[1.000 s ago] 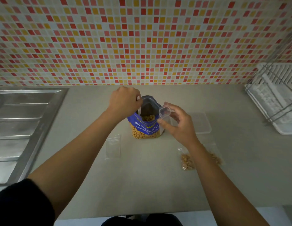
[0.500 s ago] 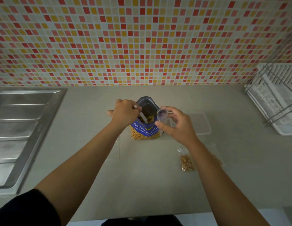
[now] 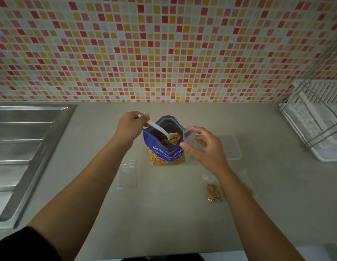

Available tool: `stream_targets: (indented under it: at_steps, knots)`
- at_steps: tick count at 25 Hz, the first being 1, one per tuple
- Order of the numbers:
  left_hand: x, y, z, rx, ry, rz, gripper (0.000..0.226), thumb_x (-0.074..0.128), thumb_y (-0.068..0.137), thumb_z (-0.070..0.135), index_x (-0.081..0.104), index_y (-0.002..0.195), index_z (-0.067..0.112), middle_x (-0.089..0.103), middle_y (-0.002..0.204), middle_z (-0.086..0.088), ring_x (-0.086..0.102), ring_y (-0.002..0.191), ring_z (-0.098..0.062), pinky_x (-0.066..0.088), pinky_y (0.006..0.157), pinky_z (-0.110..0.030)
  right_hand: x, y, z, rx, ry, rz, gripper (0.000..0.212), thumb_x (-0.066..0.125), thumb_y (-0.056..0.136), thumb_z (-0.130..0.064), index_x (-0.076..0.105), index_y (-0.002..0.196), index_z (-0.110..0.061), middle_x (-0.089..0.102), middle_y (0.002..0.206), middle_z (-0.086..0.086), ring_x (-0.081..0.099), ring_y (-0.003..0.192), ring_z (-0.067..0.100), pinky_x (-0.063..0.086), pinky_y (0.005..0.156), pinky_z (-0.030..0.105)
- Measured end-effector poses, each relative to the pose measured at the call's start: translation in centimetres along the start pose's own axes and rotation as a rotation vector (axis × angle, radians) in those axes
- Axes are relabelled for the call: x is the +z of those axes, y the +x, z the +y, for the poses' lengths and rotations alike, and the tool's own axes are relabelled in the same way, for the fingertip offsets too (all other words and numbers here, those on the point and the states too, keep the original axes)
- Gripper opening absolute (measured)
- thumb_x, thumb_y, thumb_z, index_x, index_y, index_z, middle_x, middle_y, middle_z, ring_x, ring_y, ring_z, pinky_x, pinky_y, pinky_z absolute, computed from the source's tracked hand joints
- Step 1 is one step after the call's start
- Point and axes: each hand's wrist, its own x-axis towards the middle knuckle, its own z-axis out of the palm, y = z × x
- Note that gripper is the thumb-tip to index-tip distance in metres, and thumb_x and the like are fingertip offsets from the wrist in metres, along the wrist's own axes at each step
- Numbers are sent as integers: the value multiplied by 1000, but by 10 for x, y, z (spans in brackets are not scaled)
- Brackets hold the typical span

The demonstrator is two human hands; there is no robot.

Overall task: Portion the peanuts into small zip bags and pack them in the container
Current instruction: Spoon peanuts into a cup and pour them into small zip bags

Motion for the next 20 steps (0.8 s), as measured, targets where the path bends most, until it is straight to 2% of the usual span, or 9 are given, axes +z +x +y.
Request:
stream_targets:
  at_steps: [2, 3, 6, 10, 16, 20]
  knots:
    - [-5, 4, -3, -40, -27, 20, 24, 47, 96, 25, 64, 94, 8, 60, 77, 1, 54, 84, -14, 39, 75, -29, 1, 1, -2, -19, -52, 73, 52, 76, 68, -41, 60, 114, -24, 65, 108, -14, 59, 98, 0, 43, 80, 7]
    - [-7, 6, -5, -60, -37, 26, 24, 47, 96, 25, 63, 95, 8, 59, 77, 0, 53, 83, -14, 40, 70, -26, 1, 2, -4, -39, -97, 95, 55, 75, 66, -43, 60, 115, -23, 64, 108, -12, 58, 97, 1, 42, 80, 6]
    - [-15, 7, -9, -110, -80, 22, 24, 45, 97, 25, 61, 95, 8, 60, 77, -2, 52, 74, -11, 34, 57, -21, 1, 7, -12, -107, -240, 113, 59, 76, 65, -43, 60, 116, -19, 63, 103, -8, 56, 94, 7, 44, 79, 14]
    - [-31, 9, -9, -147, -180, 37, 22, 44, 98, 26, 60, 87, 13, 61, 77, -1, 54, 74, -12, 35, 58, -24, 4, 14, -21, -130, -388, 106, 55, 79, 66, -39, 61, 113, -17, 62, 101, -5, 54, 95, 13, 45, 82, 25]
    - [-54, 10, 22, -82, -249, 59, 18, 47, 96, 26, 60, 87, 18, 60, 78, 0, 56, 75, -11, 40, 63, -25, 19, 26, -23, -129, -482, 96, 56, 78, 66, -42, 60, 112, -17, 62, 103, -2, 53, 97, 16, 37, 78, 21]
    - [-57, 5, 47, -8, -210, 44, 19, 49, 96, 25, 61, 84, 17, 60, 74, 1, 56, 71, -9, 40, 61, -23, 27, 28, -30, -153, -390, 143, 55, 77, 66, -44, 60, 111, -18, 60, 97, -8, 54, 93, 14, 40, 77, 21]
